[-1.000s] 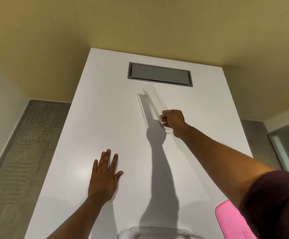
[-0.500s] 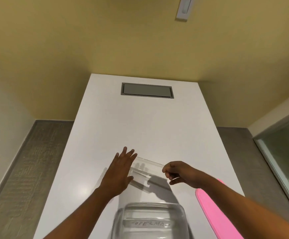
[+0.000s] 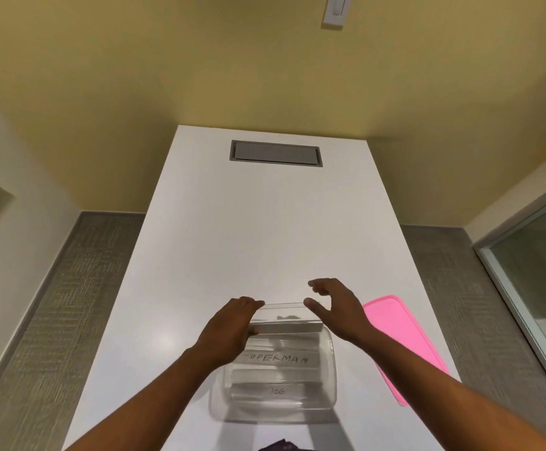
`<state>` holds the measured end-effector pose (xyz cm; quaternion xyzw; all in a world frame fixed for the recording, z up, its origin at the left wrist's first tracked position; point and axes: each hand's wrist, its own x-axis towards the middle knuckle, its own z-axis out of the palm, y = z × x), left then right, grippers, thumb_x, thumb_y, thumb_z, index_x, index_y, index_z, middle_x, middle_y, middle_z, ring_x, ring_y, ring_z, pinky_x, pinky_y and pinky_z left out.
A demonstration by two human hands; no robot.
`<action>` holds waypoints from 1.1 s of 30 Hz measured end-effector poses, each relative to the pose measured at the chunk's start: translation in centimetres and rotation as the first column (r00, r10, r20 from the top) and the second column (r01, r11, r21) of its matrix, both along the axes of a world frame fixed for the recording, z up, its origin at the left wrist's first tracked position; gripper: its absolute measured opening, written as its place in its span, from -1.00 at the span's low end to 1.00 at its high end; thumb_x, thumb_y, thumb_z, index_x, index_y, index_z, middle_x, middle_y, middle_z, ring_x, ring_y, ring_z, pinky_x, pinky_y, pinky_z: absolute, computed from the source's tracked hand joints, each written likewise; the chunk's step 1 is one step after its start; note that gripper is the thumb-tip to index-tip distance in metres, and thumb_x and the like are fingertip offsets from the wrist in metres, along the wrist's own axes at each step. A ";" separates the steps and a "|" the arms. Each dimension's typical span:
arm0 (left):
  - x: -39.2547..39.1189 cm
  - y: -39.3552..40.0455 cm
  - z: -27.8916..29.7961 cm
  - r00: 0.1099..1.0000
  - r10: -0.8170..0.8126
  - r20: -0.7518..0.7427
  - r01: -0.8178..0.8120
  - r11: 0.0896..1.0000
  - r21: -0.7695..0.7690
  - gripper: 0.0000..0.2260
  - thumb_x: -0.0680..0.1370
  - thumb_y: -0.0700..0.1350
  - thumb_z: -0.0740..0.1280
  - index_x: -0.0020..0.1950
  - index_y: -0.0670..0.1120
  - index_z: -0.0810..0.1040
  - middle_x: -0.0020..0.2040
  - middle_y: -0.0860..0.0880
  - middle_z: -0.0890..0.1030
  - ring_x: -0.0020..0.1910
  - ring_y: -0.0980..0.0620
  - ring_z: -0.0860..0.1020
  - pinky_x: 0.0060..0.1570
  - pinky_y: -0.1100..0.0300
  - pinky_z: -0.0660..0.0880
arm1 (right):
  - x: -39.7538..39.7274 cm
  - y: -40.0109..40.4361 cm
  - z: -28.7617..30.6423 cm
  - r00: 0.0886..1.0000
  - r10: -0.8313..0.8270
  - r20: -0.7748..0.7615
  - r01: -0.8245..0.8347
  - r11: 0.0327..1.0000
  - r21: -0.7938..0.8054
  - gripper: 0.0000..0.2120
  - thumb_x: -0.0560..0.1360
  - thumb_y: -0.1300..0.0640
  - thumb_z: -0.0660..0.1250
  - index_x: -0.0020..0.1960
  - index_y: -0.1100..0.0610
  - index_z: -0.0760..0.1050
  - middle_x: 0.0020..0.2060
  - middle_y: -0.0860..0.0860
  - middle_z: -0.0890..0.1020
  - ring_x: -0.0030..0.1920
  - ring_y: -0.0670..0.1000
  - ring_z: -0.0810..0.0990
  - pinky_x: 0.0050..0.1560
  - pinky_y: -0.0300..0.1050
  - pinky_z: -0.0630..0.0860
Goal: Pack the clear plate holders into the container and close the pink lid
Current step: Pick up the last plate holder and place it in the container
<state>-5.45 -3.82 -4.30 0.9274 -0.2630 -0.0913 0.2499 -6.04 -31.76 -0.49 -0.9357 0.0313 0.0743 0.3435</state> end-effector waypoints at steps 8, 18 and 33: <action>-1.9 -0.8 -0.1 0.997 -0.056 -0.044 0.061 0.991 0.120 -0.55 0.64 -0.03 0.25 0.53 0.03 0.30 0.41 0.04 0.44 0.32 -0.02 0.43 0.20 0.10 0.47 | -5.2 0.4 -1.8 0.942 0.334 0.005 -0.315 0.893 -0.323 -0.39 0.50 -0.09 0.47 0.51 -0.06 0.40 0.39 -0.13 0.53 0.39 -0.03 0.46 0.29 -0.14 0.43; -4.2 -0.1 -1.9 0.995 0.022 -0.095 -0.002 0.980 0.200 -0.63 0.59 0.04 0.31 0.40 0.06 0.45 0.31 0.10 0.54 0.23 0.00 0.56 0.06 0.09 0.53 | -7.4 1.4 -4.9 0.957 0.270 -0.104 -0.289 0.898 -0.331 -0.54 0.52 -0.05 0.46 0.40 -0.09 0.54 0.35 -0.10 0.63 0.35 0.03 0.58 0.30 -0.09 0.49; -4.0 -2.9 -2.5 0.996 -0.090 0.016 0.063 0.803 0.593 -0.77 0.47 -0.37 0.25 -0.05 -0.05 0.53 -0.14 -0.05 0.69 -0.16 -0.12 0.64 0.13 0.03 0.34 | -6.5 3.0 -8.1 0.907 0.302 -0.294 -0.414 0.766 -0.492 -0.66 0.57 0.10 0.32 0.34 0.03 0.44 0.23 -0.01 0.64 0.18 0.17 0.63 0.03 0.02 0.58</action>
